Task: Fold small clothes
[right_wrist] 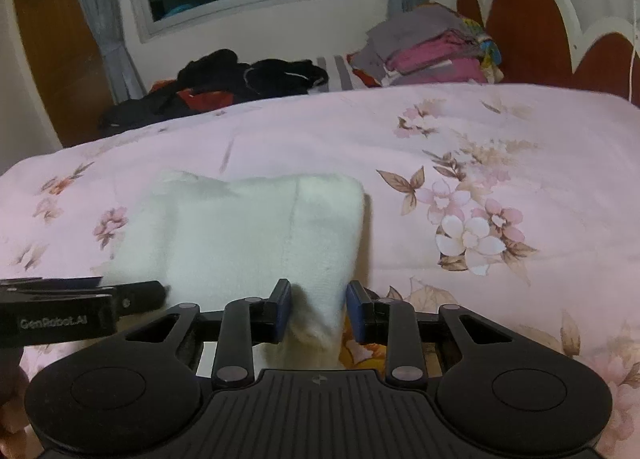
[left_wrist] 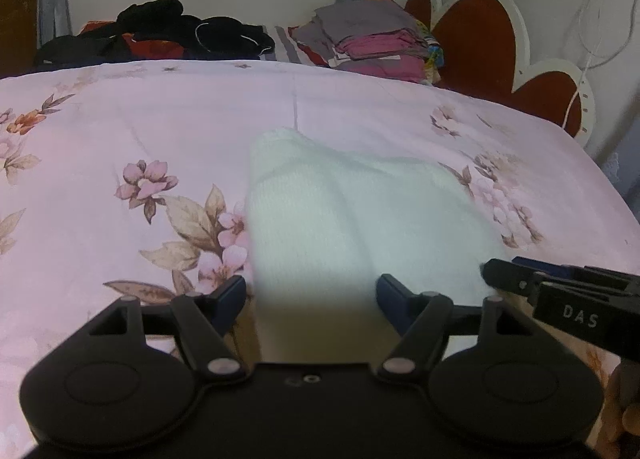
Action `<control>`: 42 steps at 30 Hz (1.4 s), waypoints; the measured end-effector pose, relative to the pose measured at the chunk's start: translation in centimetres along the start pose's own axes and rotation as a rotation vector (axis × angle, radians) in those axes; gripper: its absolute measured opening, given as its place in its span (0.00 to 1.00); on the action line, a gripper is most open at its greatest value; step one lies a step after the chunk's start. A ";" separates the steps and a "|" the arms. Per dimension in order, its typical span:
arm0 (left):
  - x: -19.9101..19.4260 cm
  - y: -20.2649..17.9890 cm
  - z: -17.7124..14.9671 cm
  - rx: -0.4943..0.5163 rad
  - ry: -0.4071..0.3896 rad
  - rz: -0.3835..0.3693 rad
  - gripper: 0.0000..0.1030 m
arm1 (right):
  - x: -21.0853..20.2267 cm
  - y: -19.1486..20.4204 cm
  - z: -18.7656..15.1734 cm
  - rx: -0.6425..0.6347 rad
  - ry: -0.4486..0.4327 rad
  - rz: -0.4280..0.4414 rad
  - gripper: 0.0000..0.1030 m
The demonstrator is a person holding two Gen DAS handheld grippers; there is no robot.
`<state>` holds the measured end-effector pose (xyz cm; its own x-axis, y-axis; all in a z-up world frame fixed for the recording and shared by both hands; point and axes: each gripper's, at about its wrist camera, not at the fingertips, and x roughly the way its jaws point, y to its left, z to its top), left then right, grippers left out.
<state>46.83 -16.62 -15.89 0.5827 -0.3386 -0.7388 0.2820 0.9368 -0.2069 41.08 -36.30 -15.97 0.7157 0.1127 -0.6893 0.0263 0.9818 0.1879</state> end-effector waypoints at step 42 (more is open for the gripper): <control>-2.8 -2.0 -6.4 0.046 0.116 -0.053 0.78 | -7.1 -0.5 -7.4 0.028 0.088 0.069 0.33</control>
<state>39.79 -16.98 -17.48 0.4751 -0.3723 -0.7973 0.3463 0.9121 -0.2195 30.84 -36.46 -16.38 0.6526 0.1937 -0.7325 -0.0006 0.9669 0.2551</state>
